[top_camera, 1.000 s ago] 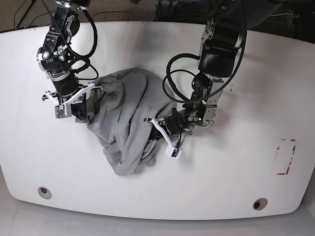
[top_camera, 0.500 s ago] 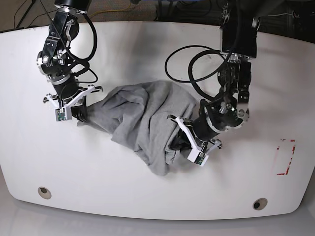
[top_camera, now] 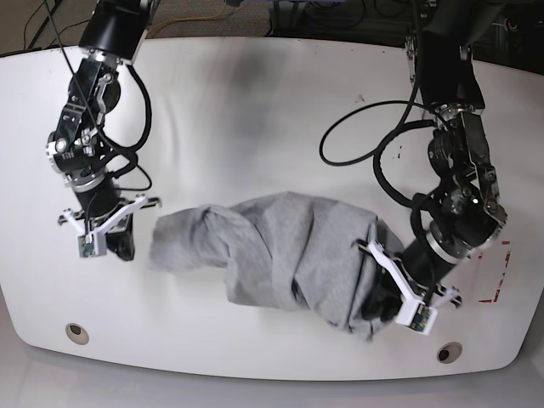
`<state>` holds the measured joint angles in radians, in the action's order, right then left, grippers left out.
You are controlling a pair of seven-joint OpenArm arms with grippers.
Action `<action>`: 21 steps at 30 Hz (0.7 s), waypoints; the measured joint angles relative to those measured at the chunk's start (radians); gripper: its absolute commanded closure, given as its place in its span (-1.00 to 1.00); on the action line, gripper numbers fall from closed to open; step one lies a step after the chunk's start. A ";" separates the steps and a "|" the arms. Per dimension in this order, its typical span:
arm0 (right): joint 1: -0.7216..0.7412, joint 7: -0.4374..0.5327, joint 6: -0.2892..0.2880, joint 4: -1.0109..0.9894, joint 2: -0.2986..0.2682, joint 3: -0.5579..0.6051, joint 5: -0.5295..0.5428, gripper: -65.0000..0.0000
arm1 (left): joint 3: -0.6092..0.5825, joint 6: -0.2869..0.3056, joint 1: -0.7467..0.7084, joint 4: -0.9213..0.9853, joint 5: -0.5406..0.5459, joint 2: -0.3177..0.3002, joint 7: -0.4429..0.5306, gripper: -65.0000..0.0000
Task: Layout the t-shirt on the table in an organized manner, then fold the t-shirt properly
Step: 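Lift the shirt with the left gripper and shake it out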
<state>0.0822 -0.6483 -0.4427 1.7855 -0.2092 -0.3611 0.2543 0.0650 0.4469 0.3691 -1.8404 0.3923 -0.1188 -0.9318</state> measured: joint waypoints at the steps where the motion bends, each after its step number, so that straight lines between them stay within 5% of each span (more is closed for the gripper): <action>1: 0.022 -0.001 0.002 -0.018 -0.008 -0.002 -0.008 1.00 | 0.014 0.003 0.016 0.000 0.002 -0.004 0.005 1.00; 11: 0.262 -0.059 0.008 -0.137 -0.087 -0.001 -0.008 1.00 | 0.087 -0.002 0.161 0.034 -0.027 -0.071 -0.014 1.00; 17: 0.360 -0.063 0.010 -0.138 -0.132 0.093 -0.006 1.00 | 0.062 0.000 0.229 0.038 -0.022 -0.071 -0.022 1.00; 21: 0.369 -0.061 0.000 -0.137 -0.137 0.120 0.004 1.00 | 0.034 0.048 0.279 0.037 -0.021 -0.071 -0.071 1.00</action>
<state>0.4511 -0.7097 -0.4427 1.6489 -0.3458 -0.2409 0.2584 0.0994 0.4950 0.6479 -1.8034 0.3717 -0.1894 -1.0031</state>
